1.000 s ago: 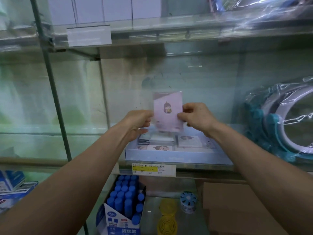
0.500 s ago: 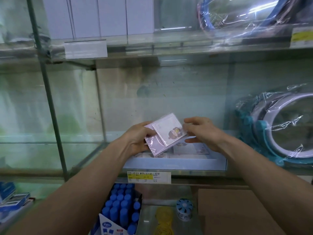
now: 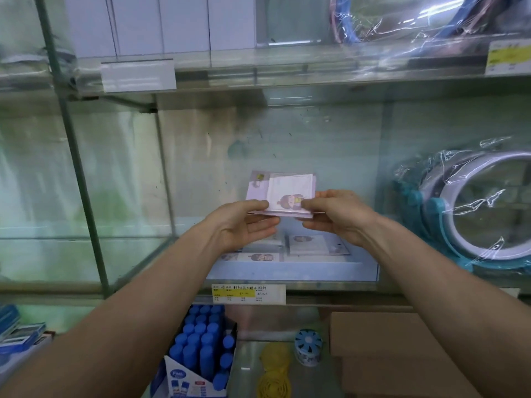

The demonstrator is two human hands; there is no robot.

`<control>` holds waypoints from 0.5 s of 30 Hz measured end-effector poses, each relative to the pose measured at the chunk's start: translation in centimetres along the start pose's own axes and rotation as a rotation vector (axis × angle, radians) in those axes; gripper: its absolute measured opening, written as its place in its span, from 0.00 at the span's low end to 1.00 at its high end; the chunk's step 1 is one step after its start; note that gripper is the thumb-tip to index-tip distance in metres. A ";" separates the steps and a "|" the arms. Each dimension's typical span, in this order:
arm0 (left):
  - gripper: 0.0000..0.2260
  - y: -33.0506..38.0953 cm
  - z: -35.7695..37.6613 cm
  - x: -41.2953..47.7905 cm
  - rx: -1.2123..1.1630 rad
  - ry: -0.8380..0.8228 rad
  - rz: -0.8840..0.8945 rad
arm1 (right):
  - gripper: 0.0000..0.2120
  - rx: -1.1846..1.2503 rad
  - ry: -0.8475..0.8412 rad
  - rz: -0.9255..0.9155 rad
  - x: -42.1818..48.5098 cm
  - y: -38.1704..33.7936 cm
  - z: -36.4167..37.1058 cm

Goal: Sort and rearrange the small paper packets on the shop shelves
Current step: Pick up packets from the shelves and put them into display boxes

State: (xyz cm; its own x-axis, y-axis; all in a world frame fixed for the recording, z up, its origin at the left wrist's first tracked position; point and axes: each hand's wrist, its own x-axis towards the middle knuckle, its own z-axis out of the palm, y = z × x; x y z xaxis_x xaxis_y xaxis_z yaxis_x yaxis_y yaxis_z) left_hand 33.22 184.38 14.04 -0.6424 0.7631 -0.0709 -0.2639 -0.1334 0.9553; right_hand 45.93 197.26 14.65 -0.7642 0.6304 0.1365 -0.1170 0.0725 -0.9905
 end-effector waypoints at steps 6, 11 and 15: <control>0.03 1.3 0.5 0.8 -0.112 0.080 0.017 | 0.10 -0.097 0.083 -0.153 0.1 -0.2 -2.2; 0.03 1.1 1.3 0.7 0.015 -0.032 -0.094 | 0.20 -0.508 -0.008 -0.469 -0.4 0.3 -2.3; 0.05 0.5 2.5 1.1 0.212 0.017 -0.061 | 0.05 -0.619 -0.001 -0.600 -0.4 -0.3 -2.3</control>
State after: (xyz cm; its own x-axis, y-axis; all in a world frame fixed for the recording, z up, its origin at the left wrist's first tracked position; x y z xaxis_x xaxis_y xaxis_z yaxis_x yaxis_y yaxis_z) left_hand 34.15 186.72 15.19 -0.6420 0.7550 -0.1336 -0.1463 0.0504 0.9880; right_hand 47.75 198.79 14.84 -0.6846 0.3493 0.6398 -0.1347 0.8020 -0.5820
